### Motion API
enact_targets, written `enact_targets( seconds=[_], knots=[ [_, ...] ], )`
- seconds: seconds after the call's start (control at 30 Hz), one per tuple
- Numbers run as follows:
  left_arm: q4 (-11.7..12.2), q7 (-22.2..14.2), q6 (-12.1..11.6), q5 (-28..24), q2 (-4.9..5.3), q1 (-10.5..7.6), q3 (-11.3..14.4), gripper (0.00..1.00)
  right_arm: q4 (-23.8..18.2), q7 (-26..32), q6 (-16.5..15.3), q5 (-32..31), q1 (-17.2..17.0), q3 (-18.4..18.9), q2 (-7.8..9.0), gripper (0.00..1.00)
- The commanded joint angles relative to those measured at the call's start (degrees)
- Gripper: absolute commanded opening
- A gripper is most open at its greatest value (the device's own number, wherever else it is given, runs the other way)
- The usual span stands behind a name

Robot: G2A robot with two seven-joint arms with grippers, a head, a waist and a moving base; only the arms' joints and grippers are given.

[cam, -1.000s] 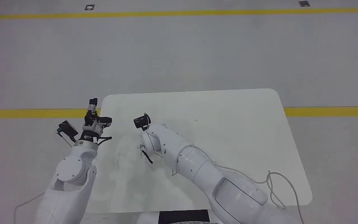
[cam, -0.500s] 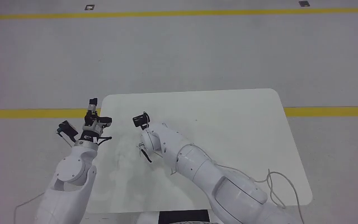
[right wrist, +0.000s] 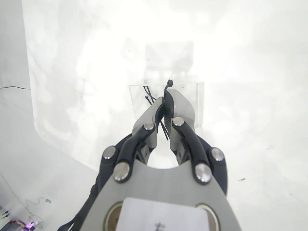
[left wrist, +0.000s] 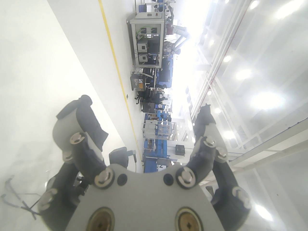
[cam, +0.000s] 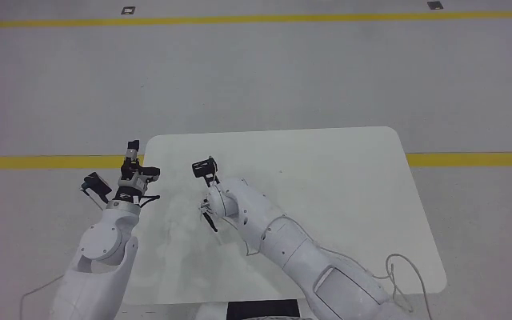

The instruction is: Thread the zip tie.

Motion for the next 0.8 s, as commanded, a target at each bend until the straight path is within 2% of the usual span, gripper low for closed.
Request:
enact_targets(
  seconds=[0.0,0.27,0.47,0.53,0.77],
  knots=[
    [0.00,0.00,0.00,0.00,0.00,0.00,0.00,1.00,-2.84,-0.07,0.00,-2.38,-1.84,0.88,0.49,0.00],
    [0.00,0.00,0.00,0.00,0.00,0.00,0.00,1.00,-16.22,-0.06,0.00,-9.75,-10.05,3.73,2.89,0.00],
    [0.00,0.00,0.00,0.00,0.00,0.00,0.00,1.00,-22.49,-1.95,-0.06,-6.29,-13.59,5.03,4.27,0.00],
    [0.00,0.00,0.00,0.00,0.00,0.00,0.00,1.00,-23.93,-3.16,-2.84,-2.26,-14.62,6.55,4.81,0.00],
    [0.00,0.00,0.00,0.00,0.00,0.00,0.00,1.00,-23.88,-2.81,-12.91,6.09,-15.59,12.86,6.35,0.00]
  ],
)
